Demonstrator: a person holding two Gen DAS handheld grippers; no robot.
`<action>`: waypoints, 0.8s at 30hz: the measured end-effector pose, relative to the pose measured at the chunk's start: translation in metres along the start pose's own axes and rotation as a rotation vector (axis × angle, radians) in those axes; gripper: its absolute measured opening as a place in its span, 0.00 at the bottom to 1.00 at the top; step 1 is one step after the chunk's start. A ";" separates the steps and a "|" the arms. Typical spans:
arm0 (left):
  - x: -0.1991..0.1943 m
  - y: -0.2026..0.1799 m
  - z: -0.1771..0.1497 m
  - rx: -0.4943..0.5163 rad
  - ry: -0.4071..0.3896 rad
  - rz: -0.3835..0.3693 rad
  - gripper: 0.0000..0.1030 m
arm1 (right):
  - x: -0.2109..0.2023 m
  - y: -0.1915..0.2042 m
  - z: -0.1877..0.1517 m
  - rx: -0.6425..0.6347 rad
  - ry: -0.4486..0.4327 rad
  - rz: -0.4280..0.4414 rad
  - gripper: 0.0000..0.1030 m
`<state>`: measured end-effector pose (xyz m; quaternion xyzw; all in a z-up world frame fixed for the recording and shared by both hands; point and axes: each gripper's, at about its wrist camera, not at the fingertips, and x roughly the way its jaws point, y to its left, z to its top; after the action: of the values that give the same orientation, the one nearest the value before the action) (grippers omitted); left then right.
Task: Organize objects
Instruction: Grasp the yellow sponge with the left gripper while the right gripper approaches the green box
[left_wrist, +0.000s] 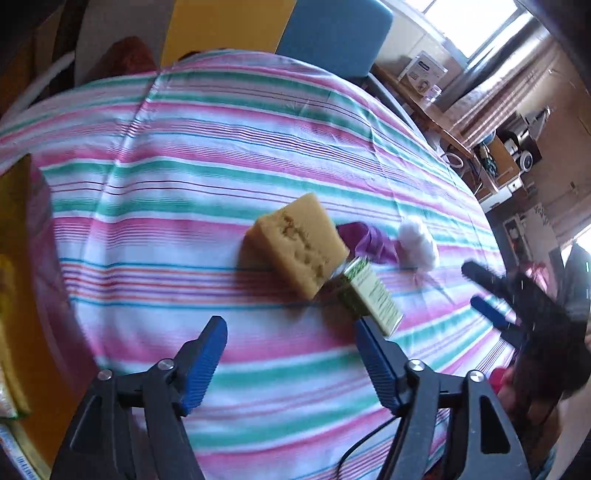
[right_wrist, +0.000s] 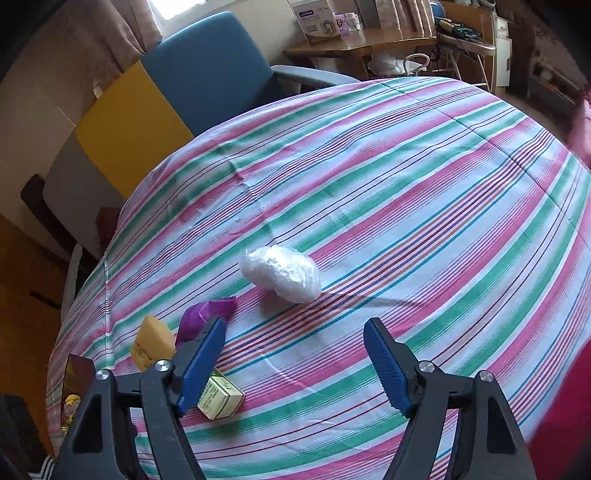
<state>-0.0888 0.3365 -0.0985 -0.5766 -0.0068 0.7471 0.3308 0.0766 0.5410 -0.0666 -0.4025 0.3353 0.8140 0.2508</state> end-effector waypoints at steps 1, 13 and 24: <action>0.005 -0.001 0.006 -0.020 0.004 -0.015 0.74 | 0.001 0.000 0.000 -0.002 0.004 0.002 0.76; 0.062 -0.002 0.057 -0.164 0.025 0.042 0.75 | 0.009 0.007 -0.001 -0.030 0.032 0.036 0.77; 0.023 0.009 0.024 -0.041 -0.017 0.015 0.55 | 0.014 0.055 -0.023 -0.299 0.042 0.090 0.75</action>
<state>-0.1169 0.3500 -0.1133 -0.5771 -0.0206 0.7539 0.3134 0.0425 0.4899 -0.0697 -0.4370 0.2332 0.8567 0.1440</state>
